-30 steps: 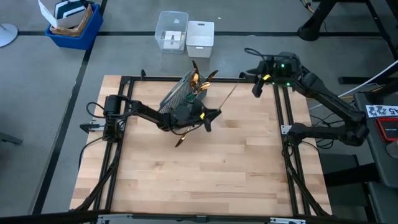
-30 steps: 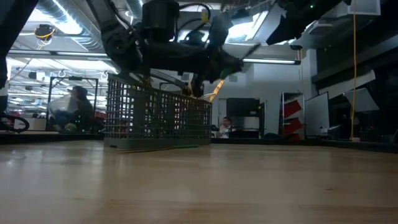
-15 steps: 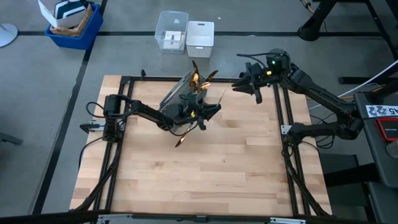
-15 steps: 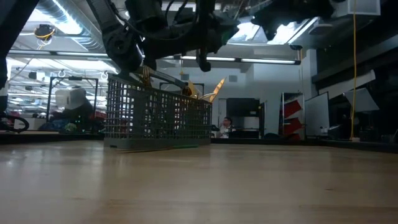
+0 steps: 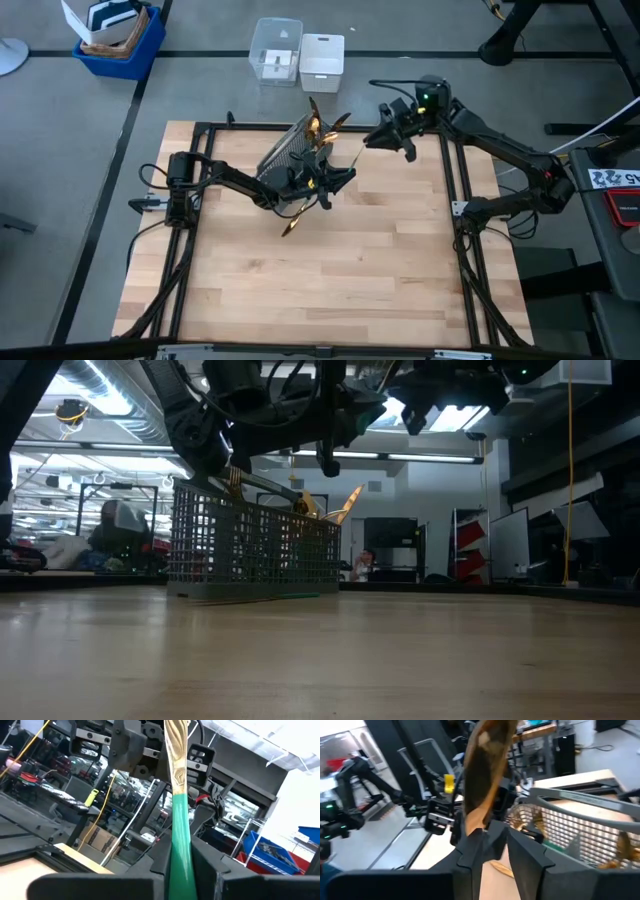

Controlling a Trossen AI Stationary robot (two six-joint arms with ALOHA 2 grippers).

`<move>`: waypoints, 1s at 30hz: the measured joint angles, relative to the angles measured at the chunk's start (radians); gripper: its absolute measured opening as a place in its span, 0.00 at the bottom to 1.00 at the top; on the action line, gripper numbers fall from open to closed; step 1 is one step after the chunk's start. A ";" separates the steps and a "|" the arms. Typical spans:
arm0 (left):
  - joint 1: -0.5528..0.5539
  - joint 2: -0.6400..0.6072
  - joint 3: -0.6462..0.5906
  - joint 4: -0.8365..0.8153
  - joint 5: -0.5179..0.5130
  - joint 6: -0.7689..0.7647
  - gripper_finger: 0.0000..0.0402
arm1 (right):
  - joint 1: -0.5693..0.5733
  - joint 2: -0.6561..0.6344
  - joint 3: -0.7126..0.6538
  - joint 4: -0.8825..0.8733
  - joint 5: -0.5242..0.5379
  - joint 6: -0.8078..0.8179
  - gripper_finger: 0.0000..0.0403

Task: Sort silverware
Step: Put the right green-gold table knife into the silverware basket

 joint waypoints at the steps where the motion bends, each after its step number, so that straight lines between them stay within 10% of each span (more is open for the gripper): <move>1: 0.000 0.000 0.000 0.001 0.000 0.002 0.11 | 0.007 0.002 0.000 0.007 -0.010 -0.001 0.23; 17: -0.002 0.000 0.000 -0.003 0.003 -0.003 0.07 | 0.118 0.005 0.000 0.106 -0.009 -0.057 0.22; 30: -0.001 0.000 0.000 -0.006 0.001 0.001 0.06 | 0.117 0.005 0.000 0.100 0.034 -0.048 0.03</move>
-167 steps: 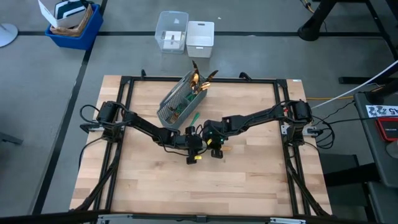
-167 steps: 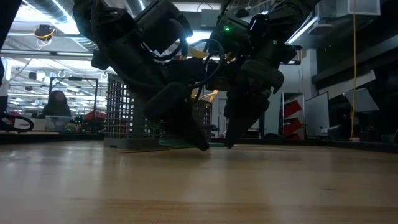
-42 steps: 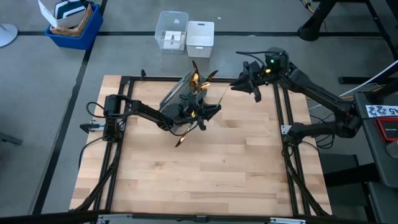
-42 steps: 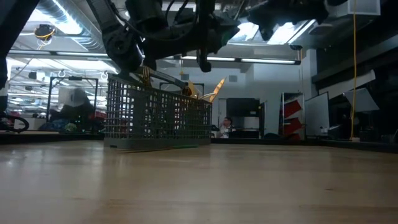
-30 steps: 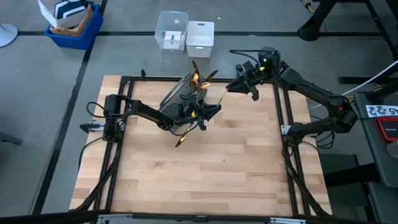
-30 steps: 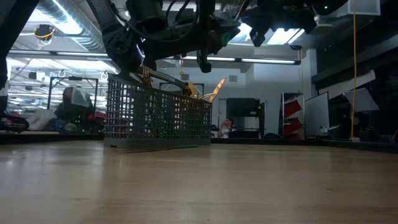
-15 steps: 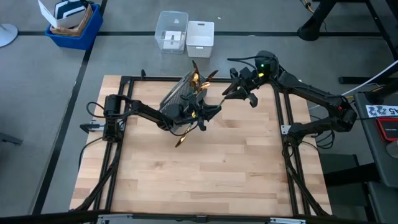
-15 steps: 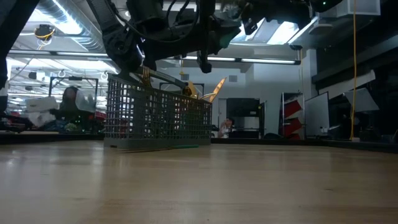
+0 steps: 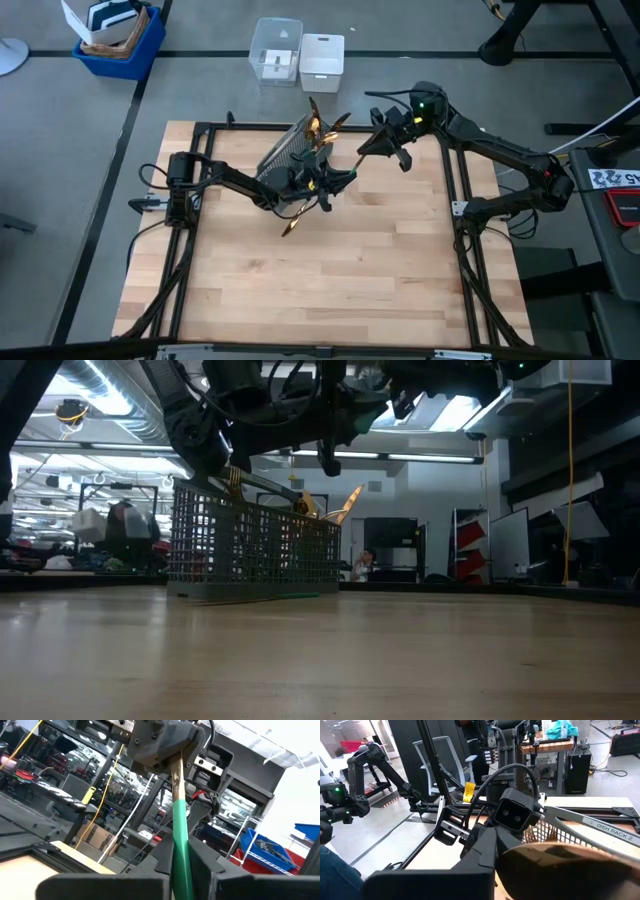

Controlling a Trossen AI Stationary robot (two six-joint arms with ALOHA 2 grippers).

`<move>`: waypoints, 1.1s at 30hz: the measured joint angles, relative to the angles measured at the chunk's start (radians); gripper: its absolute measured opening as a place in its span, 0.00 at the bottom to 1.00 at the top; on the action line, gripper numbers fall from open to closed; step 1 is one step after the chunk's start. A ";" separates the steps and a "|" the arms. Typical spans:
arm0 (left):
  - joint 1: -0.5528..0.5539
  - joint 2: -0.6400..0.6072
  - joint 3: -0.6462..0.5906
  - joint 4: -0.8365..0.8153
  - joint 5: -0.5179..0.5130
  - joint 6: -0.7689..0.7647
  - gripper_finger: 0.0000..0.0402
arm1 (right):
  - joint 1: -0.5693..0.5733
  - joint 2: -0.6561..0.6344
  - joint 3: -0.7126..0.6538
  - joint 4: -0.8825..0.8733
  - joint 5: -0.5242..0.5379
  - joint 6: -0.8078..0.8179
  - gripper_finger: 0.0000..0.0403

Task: Sort silverware
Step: Put the right green-gold table knife into the silverware basket

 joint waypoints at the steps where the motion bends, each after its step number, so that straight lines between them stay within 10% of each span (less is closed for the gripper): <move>1: 0.000 0.000 0.000 0.001 0.001 0.000 0.06 | 0.000 0.000 0.000 0.000 0.001 0.003 0.03; 14: 0.002 0.000 0.000 0.003 -0.007 -0.025 0.09 | 0.001 -0.002 0.000 0.001 0.066 0.031 0.03; 33: 0.036 0.001 0.000 0.029 -0.045 -0.085 0.43 | -0.038 -0.002 0.000 0.009 0.276 0.131 0.00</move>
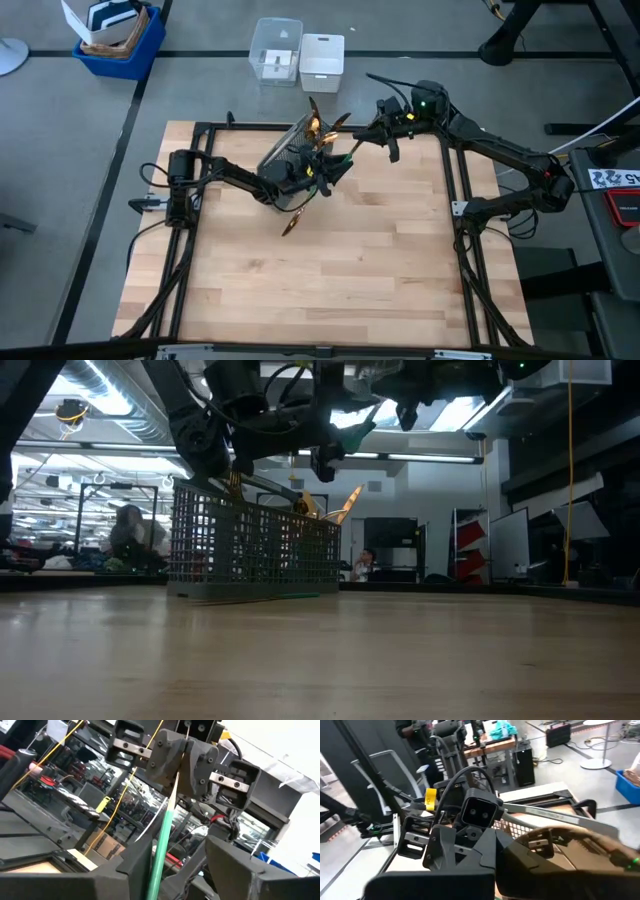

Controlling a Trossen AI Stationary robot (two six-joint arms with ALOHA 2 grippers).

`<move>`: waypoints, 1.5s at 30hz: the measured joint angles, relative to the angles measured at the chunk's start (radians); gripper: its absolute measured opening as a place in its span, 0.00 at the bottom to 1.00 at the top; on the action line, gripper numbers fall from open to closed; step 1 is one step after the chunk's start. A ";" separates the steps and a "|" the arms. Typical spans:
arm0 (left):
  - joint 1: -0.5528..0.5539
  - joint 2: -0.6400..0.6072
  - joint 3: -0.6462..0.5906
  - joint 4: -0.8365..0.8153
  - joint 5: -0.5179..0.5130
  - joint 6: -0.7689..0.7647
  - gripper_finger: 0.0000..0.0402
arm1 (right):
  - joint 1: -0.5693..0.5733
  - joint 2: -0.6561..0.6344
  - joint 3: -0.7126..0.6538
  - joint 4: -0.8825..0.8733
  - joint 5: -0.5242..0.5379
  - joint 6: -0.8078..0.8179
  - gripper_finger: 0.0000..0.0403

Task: Sort silverware
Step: Put the right green-gold table knife into the silverware basket

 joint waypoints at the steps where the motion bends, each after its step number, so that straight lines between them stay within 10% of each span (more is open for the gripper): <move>1: 0.007 0.000 0.000 0.000 0.003 -0.005 0.43 | -0.009 0.000 0.000 0.001 0.000 0.004 0.00; 22: 0.155 0.000 0.000 0.123 0.075 -0.029 0.44 | -0.180 0.016 0.000 0.118 0.192 -0.034 0.00; 45: 0.119 -0.251 0.000 0.072 0.205 0.118 0.44 | -0.145 0.366 0.000 0.427 0.192 -0.032 0.00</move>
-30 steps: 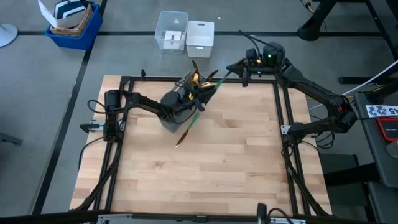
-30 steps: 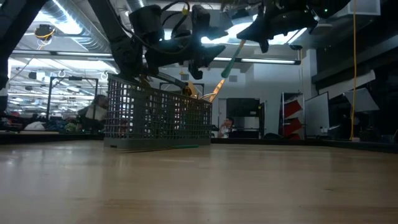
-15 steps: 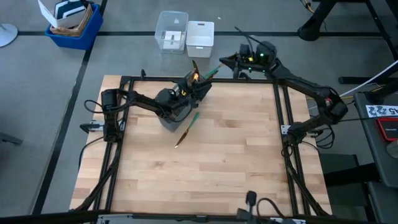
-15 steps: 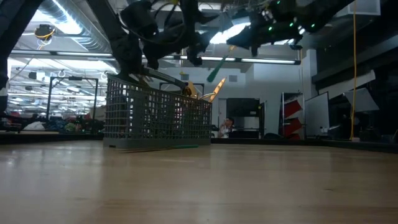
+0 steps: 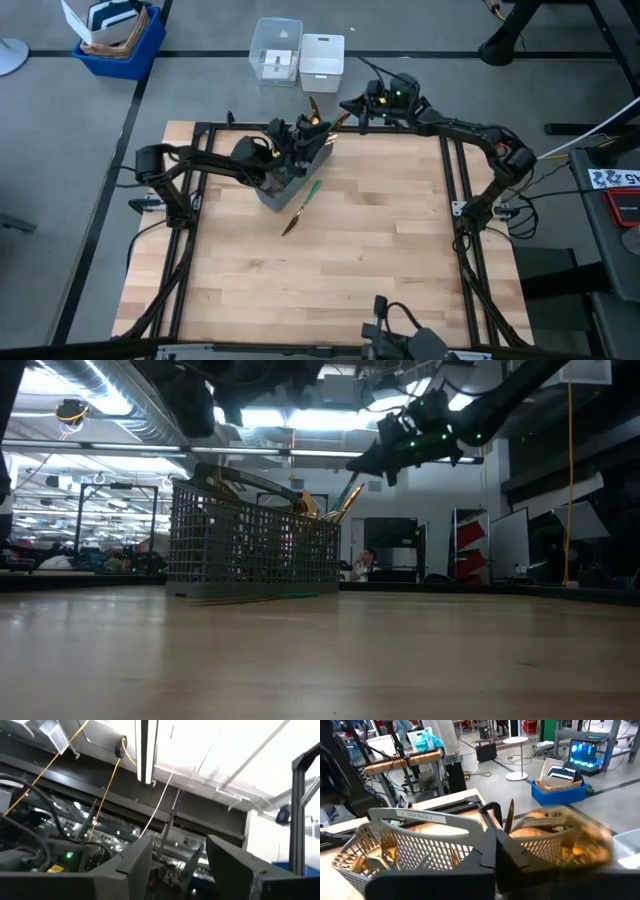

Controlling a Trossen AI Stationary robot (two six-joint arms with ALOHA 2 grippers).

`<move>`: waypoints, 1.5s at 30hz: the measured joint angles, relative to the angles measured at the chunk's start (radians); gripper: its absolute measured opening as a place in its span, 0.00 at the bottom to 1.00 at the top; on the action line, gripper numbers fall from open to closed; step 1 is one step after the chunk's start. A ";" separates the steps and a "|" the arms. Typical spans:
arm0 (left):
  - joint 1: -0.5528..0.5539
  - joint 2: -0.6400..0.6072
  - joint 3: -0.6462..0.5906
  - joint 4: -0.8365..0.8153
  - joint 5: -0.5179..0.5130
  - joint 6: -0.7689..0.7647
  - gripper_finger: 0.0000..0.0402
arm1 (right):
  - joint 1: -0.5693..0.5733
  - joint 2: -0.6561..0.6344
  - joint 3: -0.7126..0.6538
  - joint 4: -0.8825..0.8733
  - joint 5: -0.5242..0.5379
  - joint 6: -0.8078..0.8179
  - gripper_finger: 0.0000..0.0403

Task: Sort silverware
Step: Put the right green-gold table knife into the silverware basket, then put the green-gold table knife into the silverware basket

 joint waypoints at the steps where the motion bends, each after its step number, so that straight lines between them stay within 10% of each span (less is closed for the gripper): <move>1: 0.000 -0.009 0.000 -0.023 0.002 0.009 0.44 | 0.006 0.009 0.000 0.010 0.000 0.000 0.00; 13: 0.000 -0.047 0.000 -0.227 0.002 0.024 0.44 | 0.155 0.090 0.003 0.037 0.126 -0.165 0.02; 30: -0.005 -0.097 0.000 -0.263 0.192 0.012 0.44 | 0.197 0.034 0.000 0.057 0.211 -0.176 0.30; 45: -0.167 -0.395 0.000 -1.286 0.029 0.021 0.44 | 0.197 -0.305 0.000 -0.243 0.193 -0.174 0.30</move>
